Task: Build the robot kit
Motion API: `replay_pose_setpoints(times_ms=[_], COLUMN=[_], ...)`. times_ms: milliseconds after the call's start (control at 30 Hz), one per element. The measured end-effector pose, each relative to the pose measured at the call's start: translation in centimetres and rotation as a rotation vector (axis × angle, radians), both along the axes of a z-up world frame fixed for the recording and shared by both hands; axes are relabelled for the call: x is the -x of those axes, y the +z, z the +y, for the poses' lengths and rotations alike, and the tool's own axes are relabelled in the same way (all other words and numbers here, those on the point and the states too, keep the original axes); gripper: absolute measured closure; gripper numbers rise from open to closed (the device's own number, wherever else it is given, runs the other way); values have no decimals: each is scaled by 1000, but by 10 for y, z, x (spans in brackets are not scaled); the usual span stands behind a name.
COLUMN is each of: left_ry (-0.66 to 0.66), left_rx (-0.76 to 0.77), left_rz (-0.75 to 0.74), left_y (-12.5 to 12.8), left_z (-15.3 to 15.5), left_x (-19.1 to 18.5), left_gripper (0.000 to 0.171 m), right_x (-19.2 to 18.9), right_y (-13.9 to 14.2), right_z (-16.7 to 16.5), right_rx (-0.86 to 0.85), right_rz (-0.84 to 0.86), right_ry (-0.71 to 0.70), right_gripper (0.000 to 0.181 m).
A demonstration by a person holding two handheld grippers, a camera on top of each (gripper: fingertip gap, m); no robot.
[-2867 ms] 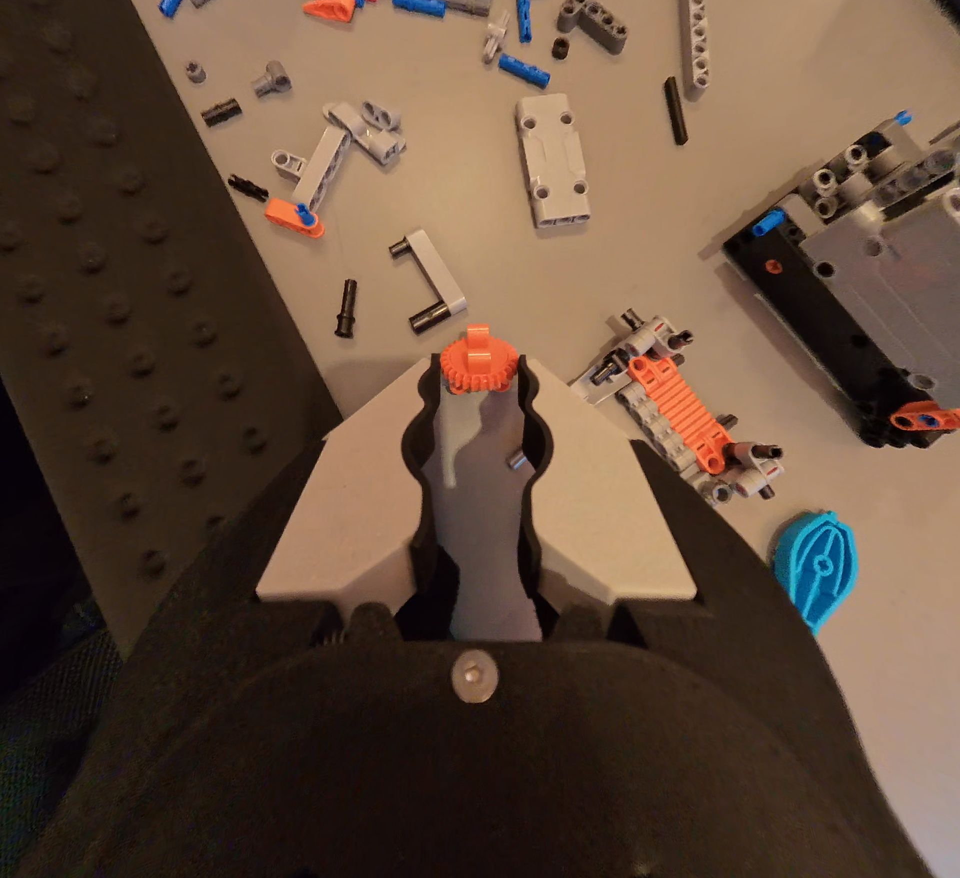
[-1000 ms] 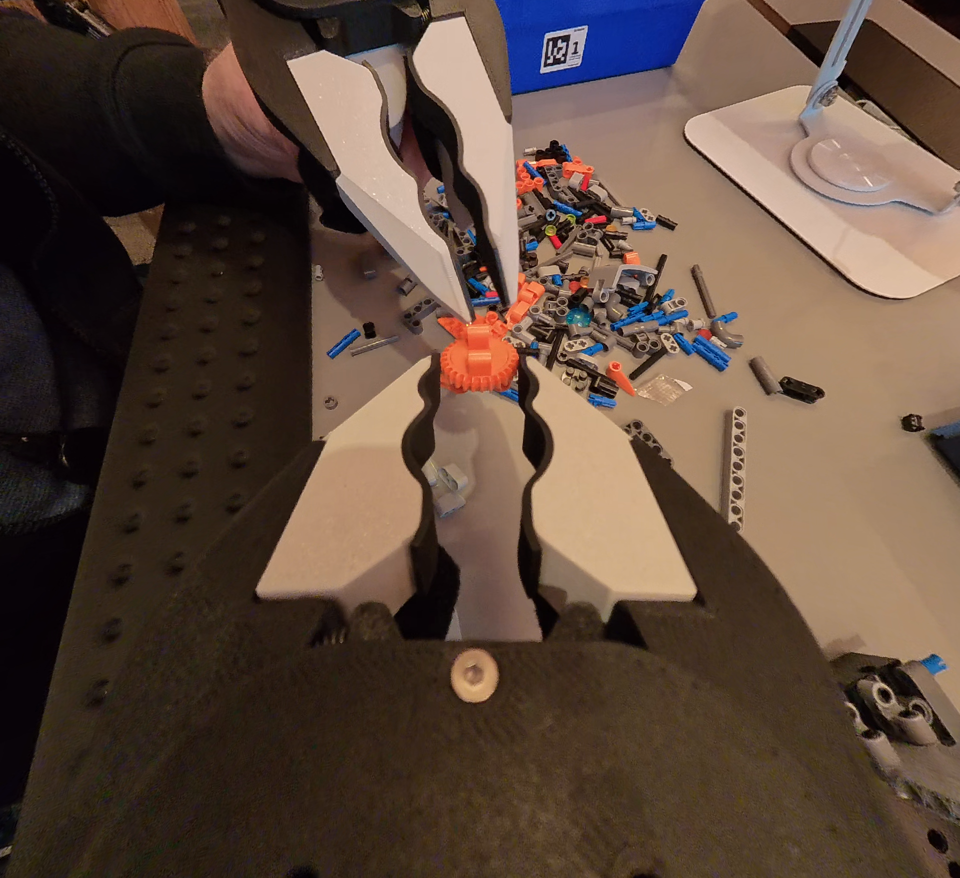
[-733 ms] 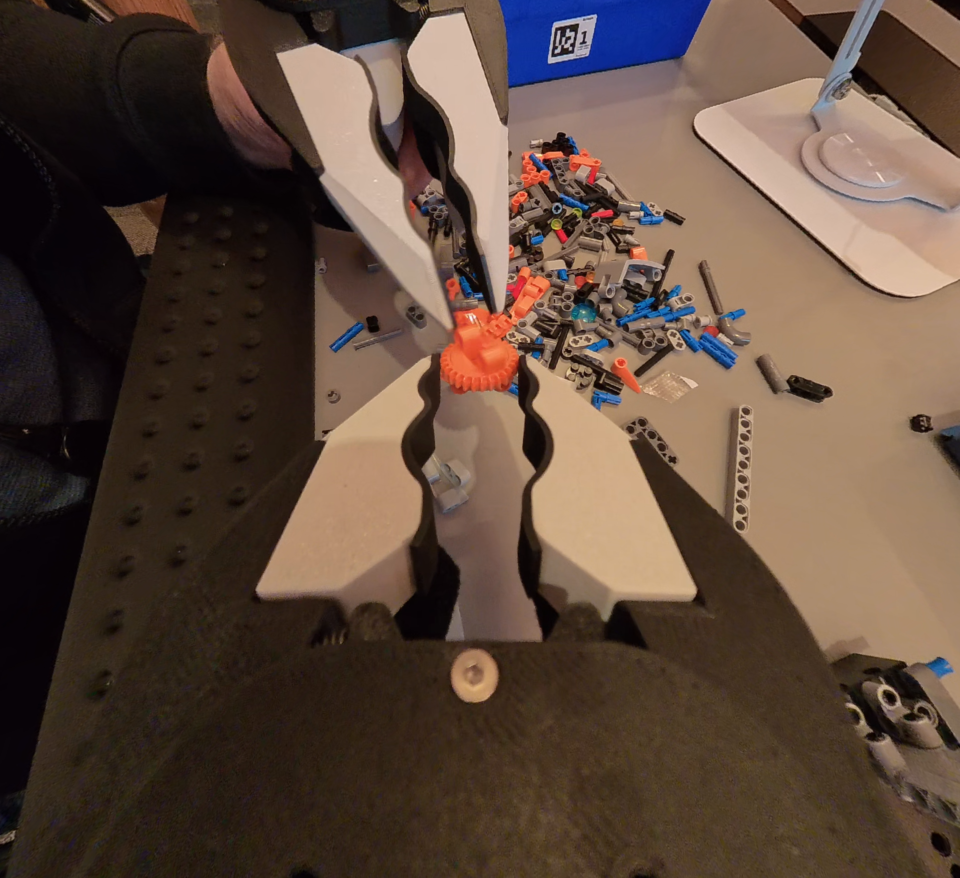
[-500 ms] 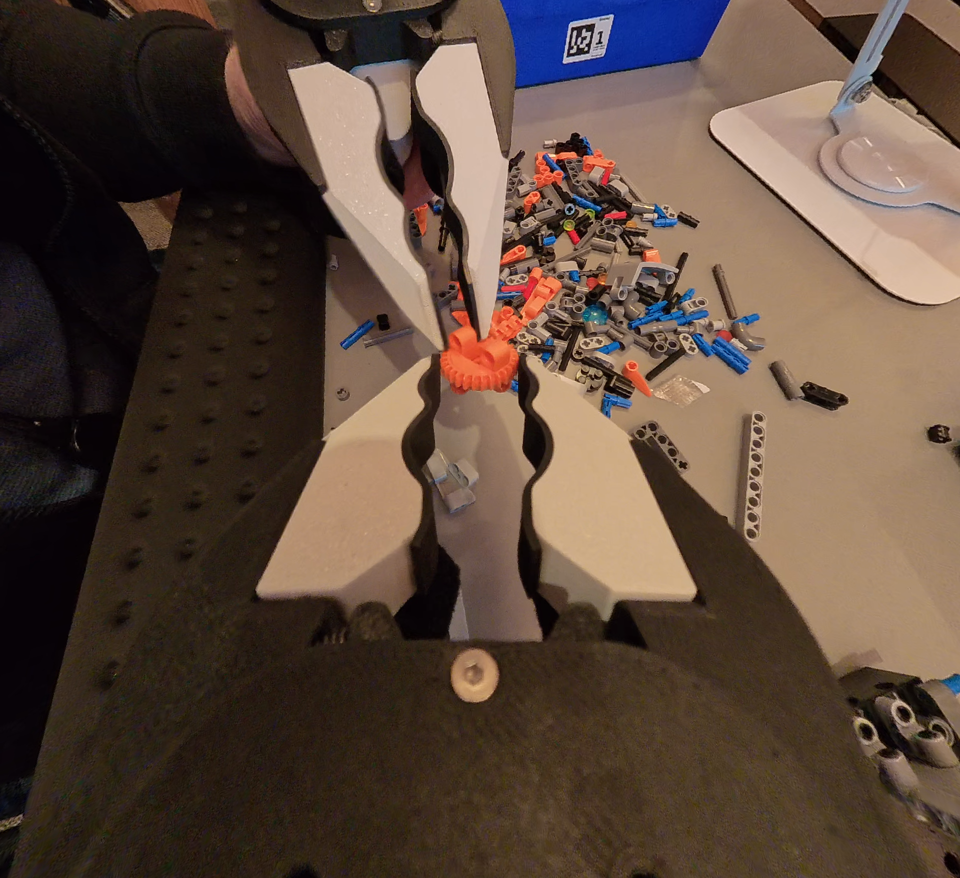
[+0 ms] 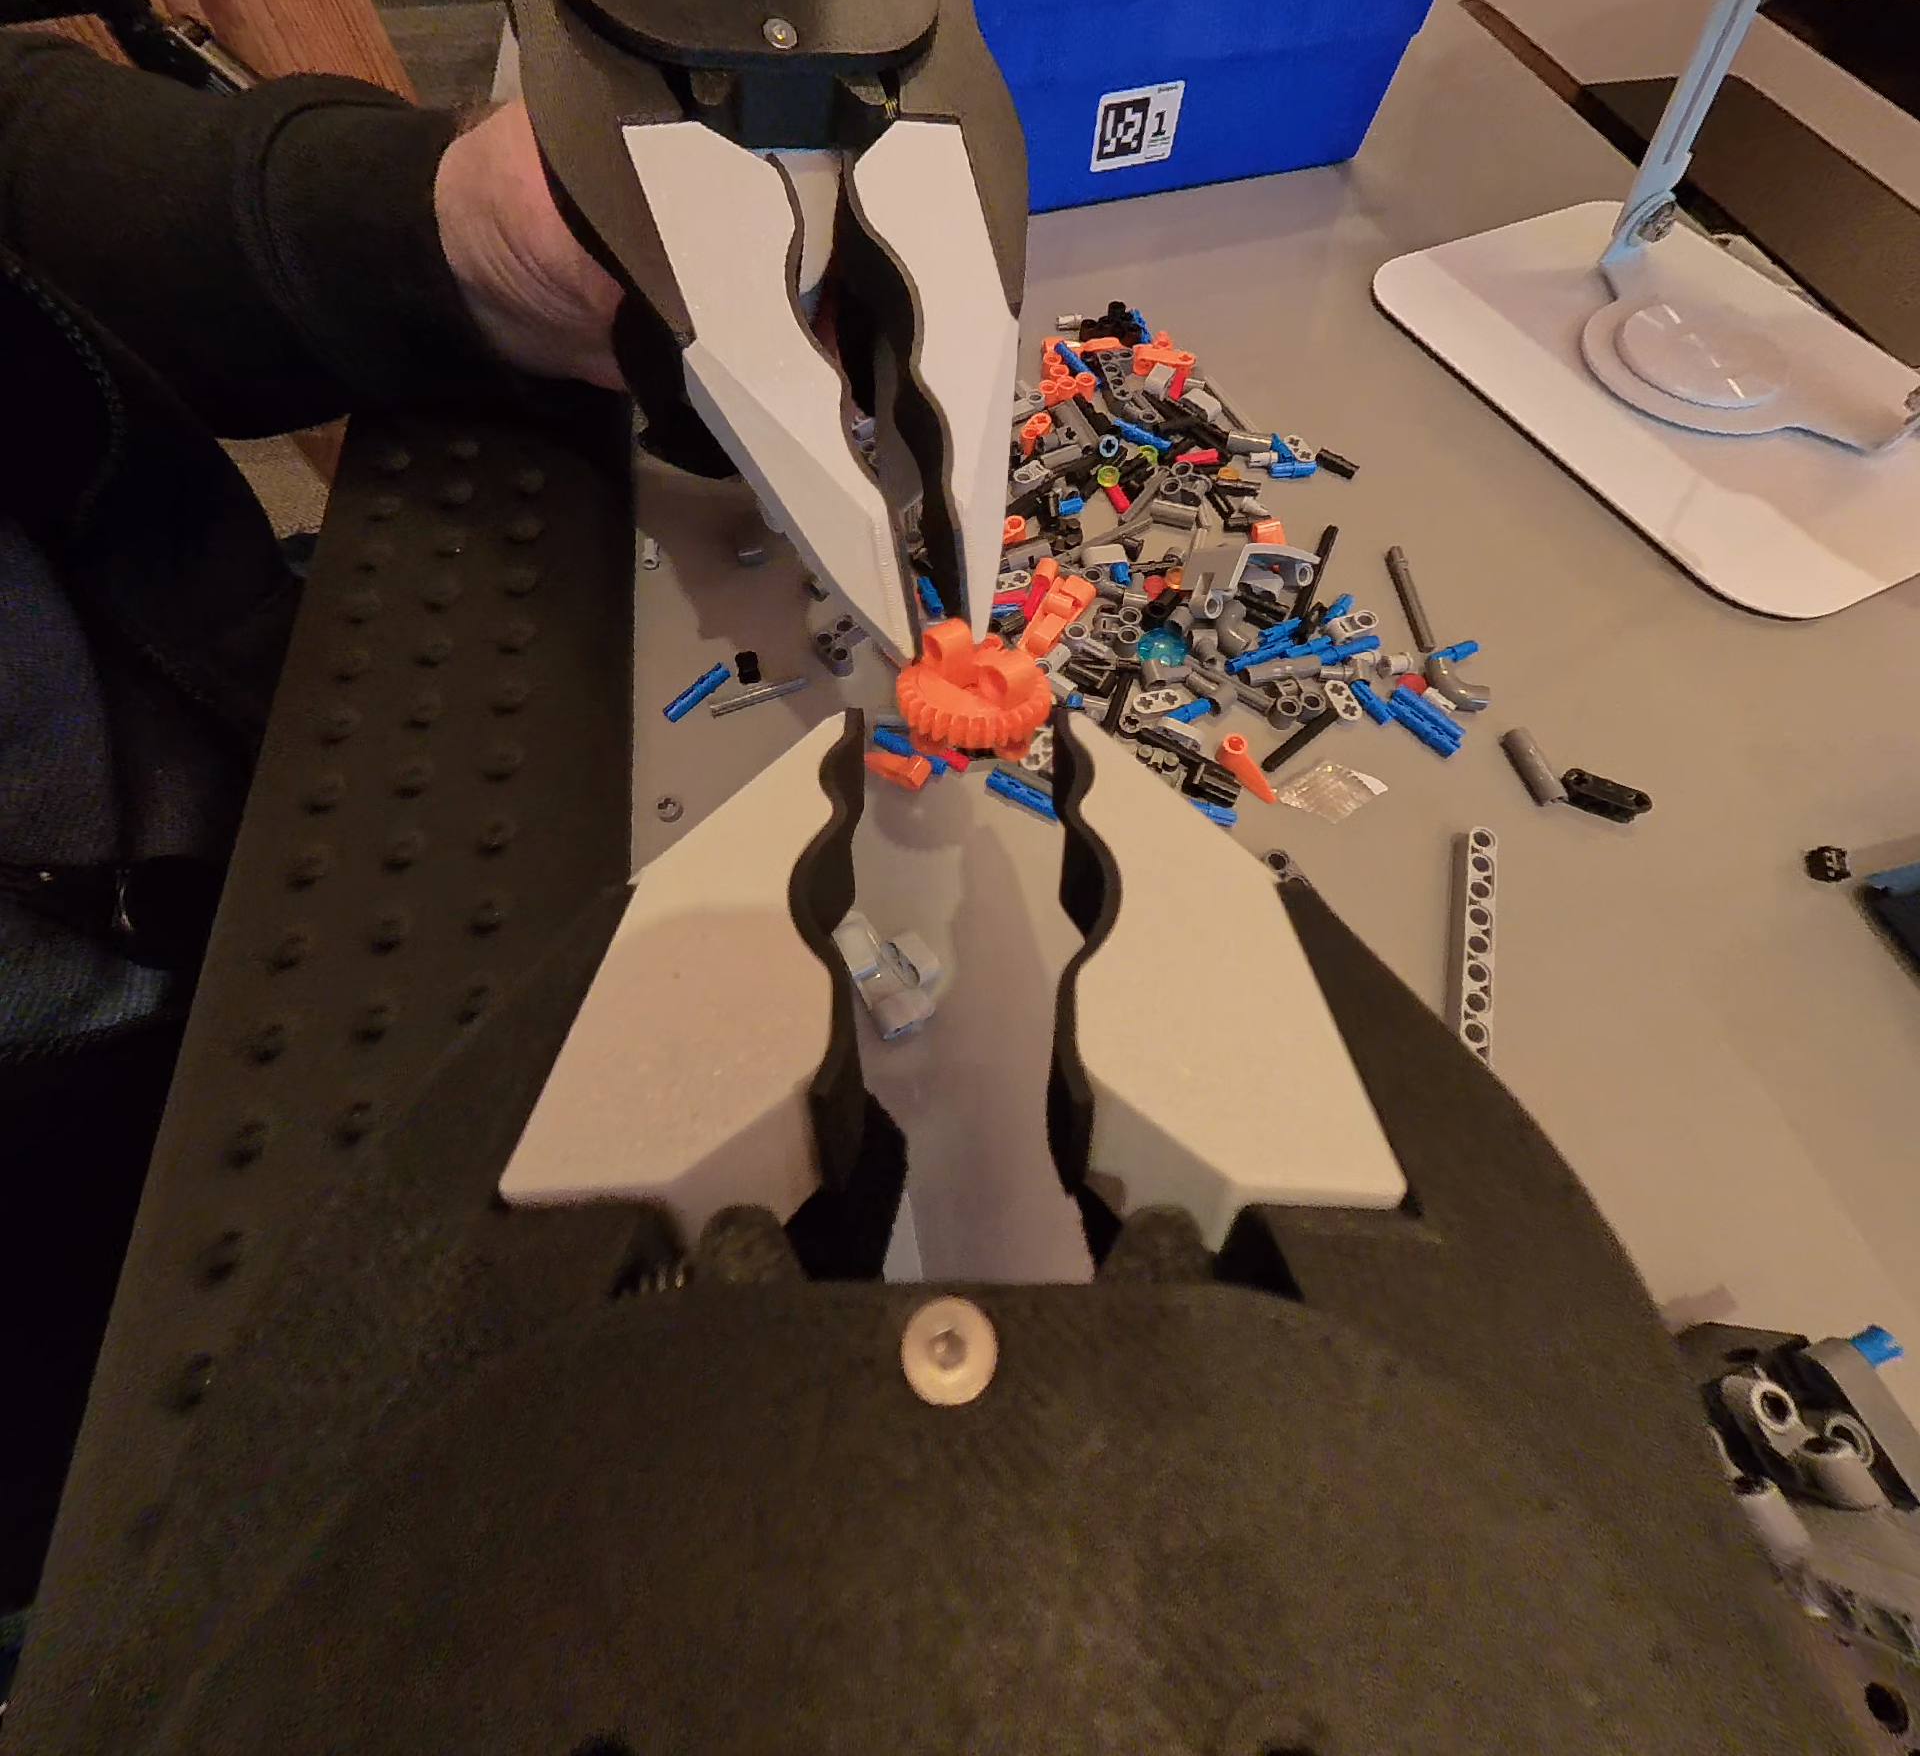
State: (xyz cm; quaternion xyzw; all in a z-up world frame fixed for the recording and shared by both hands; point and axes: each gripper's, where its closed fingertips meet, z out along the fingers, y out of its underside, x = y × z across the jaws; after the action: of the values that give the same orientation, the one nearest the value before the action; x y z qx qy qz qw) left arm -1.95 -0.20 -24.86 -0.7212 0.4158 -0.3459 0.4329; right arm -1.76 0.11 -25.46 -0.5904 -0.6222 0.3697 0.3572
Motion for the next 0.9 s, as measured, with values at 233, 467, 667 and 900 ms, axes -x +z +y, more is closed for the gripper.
replay_pose_setpoints(times_ms=[233, 467, 667, 900], left_ry=[0, 25, 70, 73], left_rx=[15, 22, 35, 17], left_rz=[-18, -23, -14, 3], left_y=[0, 0, -4, -3], left_z=[0, 3, 8, 8], left_x=[-3, -3, -3, -4], left_gripper=[165, 165, 165, 162], right_x=[1, 1, 2, 0], right_y=[-1, -1, -5, -7], right_z=[2, 6, 13, 17], right_rx=[-2, -41, -153, -179], right_rz=[-5, -11, -56, -75], right_ry=[-15, -38, -84, -102], right_gripper=[153, 153, 154, 154])
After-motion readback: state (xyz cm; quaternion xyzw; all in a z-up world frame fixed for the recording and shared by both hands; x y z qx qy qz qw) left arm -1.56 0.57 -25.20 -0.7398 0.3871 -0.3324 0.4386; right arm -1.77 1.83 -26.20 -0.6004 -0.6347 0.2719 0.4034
